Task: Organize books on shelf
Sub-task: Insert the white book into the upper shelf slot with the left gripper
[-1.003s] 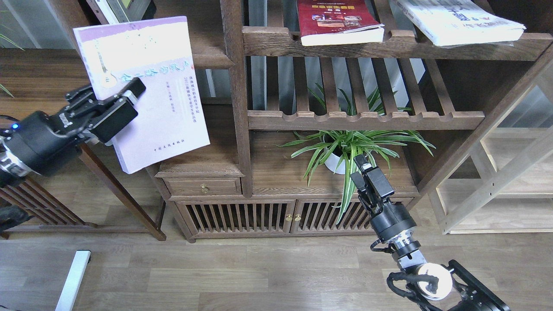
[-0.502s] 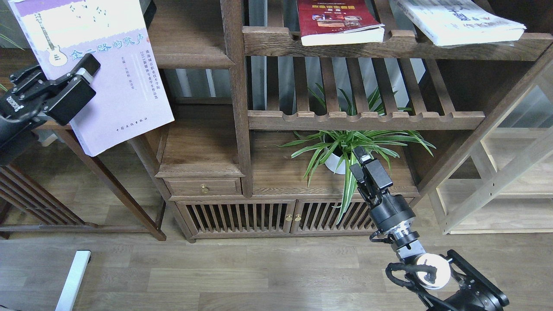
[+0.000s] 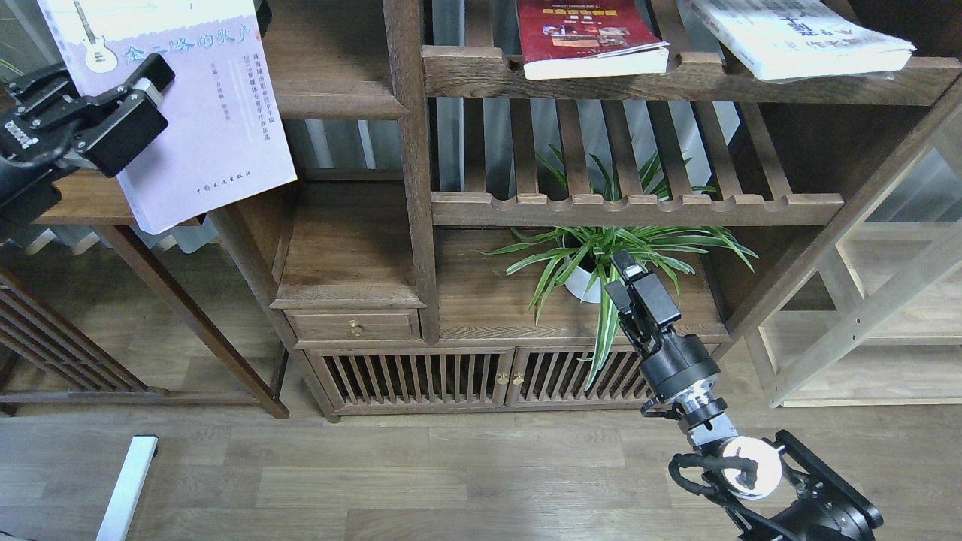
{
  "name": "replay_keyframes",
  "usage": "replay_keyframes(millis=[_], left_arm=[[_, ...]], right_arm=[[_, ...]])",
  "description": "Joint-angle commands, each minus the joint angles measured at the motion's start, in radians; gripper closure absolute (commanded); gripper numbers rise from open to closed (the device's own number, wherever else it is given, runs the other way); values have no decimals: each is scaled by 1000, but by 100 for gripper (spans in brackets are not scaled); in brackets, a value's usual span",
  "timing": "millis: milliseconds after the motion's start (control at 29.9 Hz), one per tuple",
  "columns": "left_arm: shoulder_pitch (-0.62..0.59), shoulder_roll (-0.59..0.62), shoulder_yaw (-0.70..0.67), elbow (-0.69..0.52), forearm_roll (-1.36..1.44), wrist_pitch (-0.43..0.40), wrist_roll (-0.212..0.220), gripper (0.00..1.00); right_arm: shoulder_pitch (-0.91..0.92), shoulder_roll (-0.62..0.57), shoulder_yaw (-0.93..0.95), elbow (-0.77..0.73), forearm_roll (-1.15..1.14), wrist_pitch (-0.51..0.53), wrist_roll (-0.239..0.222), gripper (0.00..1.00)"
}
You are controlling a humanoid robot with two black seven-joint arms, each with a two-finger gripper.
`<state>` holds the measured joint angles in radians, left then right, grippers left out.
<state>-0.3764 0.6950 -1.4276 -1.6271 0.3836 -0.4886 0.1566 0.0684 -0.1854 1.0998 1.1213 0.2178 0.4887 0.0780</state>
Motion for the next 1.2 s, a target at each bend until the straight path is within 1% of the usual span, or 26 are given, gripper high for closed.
replay_keyframes(millis=[0, 67, 334, 502, 568, 702, 903, 970, 1037, 1170], left_arm=[[-22, 1, -11, 3, 1, 0, 38, 98], [-39, 1, -13, 10, 3, 0, 44, 98], [-136, 3, -13, 68, 6, 0, 44, 98], [-179, 0, 6, 122, 63, 0, 46, 98], [-188, -6, 15, 125, 81, 5, 46, 98], [-214, -37, 55, 125, 84, 106, 44, 98], [-279, -48, 104, 151, 95, 133, 43, 98], [-302, -54, 107, 165, 95, 163, 43, 98], [-326, -68, 111, 183, 95, 189, 43, 98], [-383, -89, 154, 240, 96, 203, 37, 98]], right_arm=[[1, 0, 2, 0, 0, 0, 0, 4], [2, 0, 2, 0, 0, 0, 0, 4], [25, 1, 3, 3, -15, 0, -1, 4], [50, 1, 6, 5, -15, 0, 0, 4], [50, 3, 6, 5, -15, 0, 0, 4], [57, 4, 5, 5, -17, 0, 0, 4], [59, 0, 9, 5, -17, 0, 0, 4], [59, -5, 9, 3, -17, 0, 0, 4], [59, -8, 9, 5, -17, 0, 0, 4], [73, -8, 9, 3, -17, 0, 0, 4]])
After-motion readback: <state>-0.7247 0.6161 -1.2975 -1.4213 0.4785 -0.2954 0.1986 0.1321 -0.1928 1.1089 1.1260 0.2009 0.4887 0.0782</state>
